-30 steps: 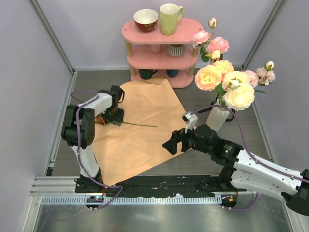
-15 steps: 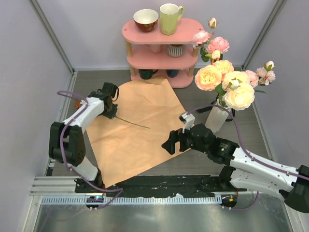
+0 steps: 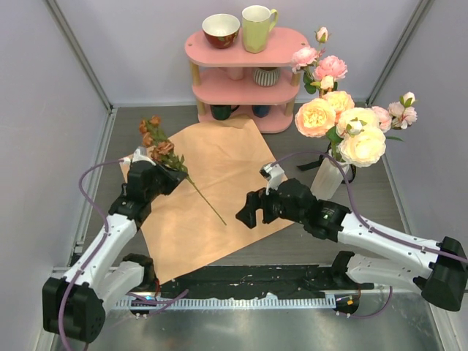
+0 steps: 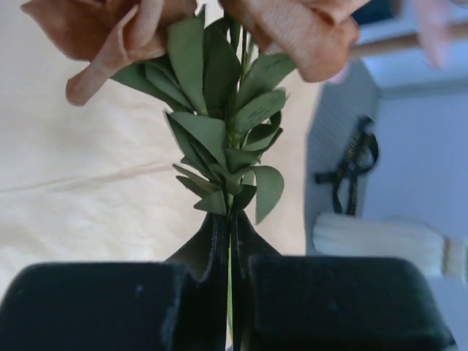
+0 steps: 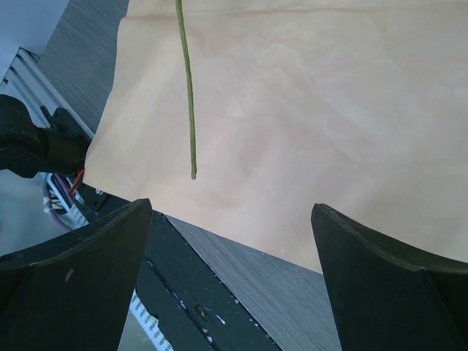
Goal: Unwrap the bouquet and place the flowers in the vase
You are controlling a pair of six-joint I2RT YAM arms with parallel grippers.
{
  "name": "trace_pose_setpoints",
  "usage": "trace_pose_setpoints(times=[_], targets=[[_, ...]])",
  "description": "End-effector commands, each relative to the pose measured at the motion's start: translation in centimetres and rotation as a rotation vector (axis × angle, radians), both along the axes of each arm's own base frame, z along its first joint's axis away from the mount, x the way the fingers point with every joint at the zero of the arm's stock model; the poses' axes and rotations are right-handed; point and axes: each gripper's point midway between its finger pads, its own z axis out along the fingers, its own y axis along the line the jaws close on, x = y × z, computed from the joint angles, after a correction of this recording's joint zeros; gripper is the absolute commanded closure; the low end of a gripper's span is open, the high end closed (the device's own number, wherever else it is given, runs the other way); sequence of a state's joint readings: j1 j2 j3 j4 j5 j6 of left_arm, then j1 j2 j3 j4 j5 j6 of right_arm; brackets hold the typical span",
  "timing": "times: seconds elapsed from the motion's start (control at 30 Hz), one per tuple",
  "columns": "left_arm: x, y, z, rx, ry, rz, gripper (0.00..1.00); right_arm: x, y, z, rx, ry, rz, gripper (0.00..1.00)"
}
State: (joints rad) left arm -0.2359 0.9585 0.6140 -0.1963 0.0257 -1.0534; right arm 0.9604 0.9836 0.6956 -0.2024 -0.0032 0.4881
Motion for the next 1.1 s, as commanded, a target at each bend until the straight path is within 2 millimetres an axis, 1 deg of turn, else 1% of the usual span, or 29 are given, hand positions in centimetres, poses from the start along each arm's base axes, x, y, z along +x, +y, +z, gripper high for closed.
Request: trace_pose_setpoints(times=[0.0, 0.03, 0.07, 0.1, 0.13, 0.17, 0.2, 0.23, 0.27, 0.3, 0.37, 0.4, 0.5, 0.6, 0.67, 0.77, 0.83, 0.87, 0.9, 0.97, 1.03, 1.07], targets=[[-0.8, -5.0, 8.9, -0.036, -0.445, -0.373, 1.0, 0.3, 2.9, 5.2, 0.151, -0.06, 0.063, 0.03], [-1.4, -5.6, 9.5, -0.046, -0.475, -0.424, 1.0, 0.2, 3.4, 5.3, 0.161, -0.048, 0.081, 0.03], [-2.7, -6.8, 10.2, -0.072, -0.518, -0.526, 0.99, 0.1, 3.8, 5.6, 0.171, -0.044, 0.093, 0.03], [-3.2, -7.3, 10.5, -0.088, -0.533, -0.567, 0.99, 0.1, 4.3, 6.5, 0.192, -0.048, 0.11, 0.05], [-3.9, -7.8, 10.8, -0.105, -0.552, -0.613, 0.99, -0.2, 4.9, 6.2, 0.192, -0.03, 0.14, 0.07], [-4.7, -8.4, 11.1, -0.129, -0.571, -0.663, 1.0, -0.3, 5.2, 6.4, 0.2, -0.03, 0.155, 0.08], [-5.3, -9.0, 11.3, -0.141, -0.582, -0.698, 0.99, -0.3, 5.5, 7.0, 0.213, -0.038, 0.165, 0.13], [-5.6, -9.4, 11.4, -0.152, -0.589, -0.718, 1.0, -0.3, 5.8, 6.8, 0.209, -0.033, 0.175, 0.16], [-6.0, -9.9, 11.7, -0.157, -0.605, -0.739, 1.0, -0.2, 5.9, 7.1, 0.212, -0.037, 0.176, 0.18], [-6.8, -10.9, 11.7, -0.16, -0.611, -0.788, 0.99, -0.2, 6.0, 7.5, 0.217, -0.042, 0.175, 0.24], [-7.6, -11.9, 12.0, -0.161, -0.622, -0.842, 0.99, 0.2, 5.8, 8.3, 0.227, -0.058, 0.154, 0.26], [-8.4, -12.7, 11.8, -0.157, -0.625, -0.886, 1.0, 0.3, 5.6, 9.1, 0.239, -0.07, 0.142, 0.27], [-9.2, -13.7, 11.6, -0.156, -0.623, -0.933, 1.0, 0.9, 4.9, 11.1, 0.283, -0.097, 0.084, 0.29], [-9.7, -14.3, 11.3, -0.158, -0.618, -0.958, 1.0, 1.9, 4.0, 12.6, 0.323, -0.098, -0.001, 0.33], [-9.9, -14.4, 11.2, -0.156, -0.62, -0.965, 1.0, 2.6, 3.5, 13.3, 0.341, -0.097, -0.047, 0.35], [-10.3, -14.7, 11.4, -0.158, -0.627, -0.982, 1.0, 3.7, 3.0, 13.8, 0.342, -0.117, -0.102, 0.39], [-10.5, -14.7, 11.5, -0.157, -0.633, -0.991, 1.0, 4.2, 2.9, 13.7, 0.33, -0.122, -0.114, 0.41], [-10.7, -14.8, 11.5, -0.157, -0.636, -0.995, 1.0, 4.3, 3.1, 14.2, 0.336, -0.127, -0.112, 0.42], [-10.8, -14.9, 11.4, -0.159, -0.632, -1.0, 1.0, 4.6, 3.2, 14.0, 0.325, -0.129, -0.109, 0.42], [-11.0, -15.0, 11.5, -0.159, -0.636, -1.009, 1.0, 4.7, 3.6, 14.3, 0.318, -0.135, -0.1, 0.43], [-11.2, -15.1, 11.5, -0.16, -0.638, -1.016, 1.0, 5.1, 3.9, 13.8, 0.296, -0.128, -0.1, 0.44], [-11.3, -15.1, 11.6, -0.161, -0.642, -1.022, 0.99, 5.2, 4.0, 13.9, 0.294, -0.128, -0.098, 0.44]])
